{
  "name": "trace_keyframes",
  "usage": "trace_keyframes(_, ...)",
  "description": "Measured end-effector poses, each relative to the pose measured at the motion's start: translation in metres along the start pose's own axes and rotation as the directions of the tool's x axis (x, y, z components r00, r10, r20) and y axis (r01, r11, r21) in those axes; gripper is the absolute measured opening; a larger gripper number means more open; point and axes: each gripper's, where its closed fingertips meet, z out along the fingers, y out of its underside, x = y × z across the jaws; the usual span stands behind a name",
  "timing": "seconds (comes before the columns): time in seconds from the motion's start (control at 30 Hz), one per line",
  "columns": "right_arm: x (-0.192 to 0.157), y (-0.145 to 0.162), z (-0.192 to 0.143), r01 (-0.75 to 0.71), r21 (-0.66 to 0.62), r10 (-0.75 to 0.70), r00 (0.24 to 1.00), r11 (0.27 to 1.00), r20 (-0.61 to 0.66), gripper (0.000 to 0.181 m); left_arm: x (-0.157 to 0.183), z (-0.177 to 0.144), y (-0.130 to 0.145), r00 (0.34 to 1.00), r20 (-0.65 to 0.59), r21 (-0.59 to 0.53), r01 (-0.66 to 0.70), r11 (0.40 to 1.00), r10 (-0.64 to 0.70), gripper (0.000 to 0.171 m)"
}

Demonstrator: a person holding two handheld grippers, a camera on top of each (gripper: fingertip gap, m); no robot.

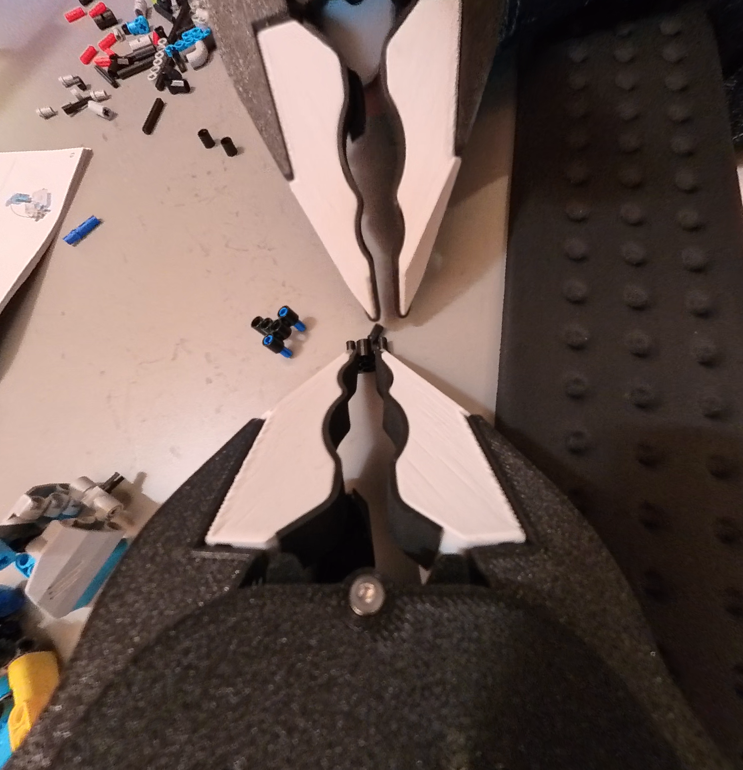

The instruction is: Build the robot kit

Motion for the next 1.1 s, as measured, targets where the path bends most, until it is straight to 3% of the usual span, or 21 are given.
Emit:
trace_keyframes(0.2, 0.0055, 0.0060, 0.0074, -0.009, -0.041, 0.007, 0.999, 0.999, -0.036, 0.011, 0.0001, -0.0001, -0.0001, 1.000, -0.002, 0.001, 0.001, 1.000, -0.001, 0.008)
trace_keyframes(0.6, 0.0071, 0.0050, 0.0092, -0.025, -0.051, 0.026, 1.000, 0.998, 0.014, 0.003, 0.0003, 0.0000, -0.0002, 1.000, -0.013, 0.000, 0.012, 1.000, -0.012, 0.008)
trace_keyframes(1.1, 0.0074, 0.0053, 0.0089, 0.084, -0.098, -0.076, 0.994, 0.992, 0.083, 0.002, 0.0015, 0.0004, 0.0001, 0.996, -0.083, 0.001, 0.024, 1.000, -0.024, 0.008)
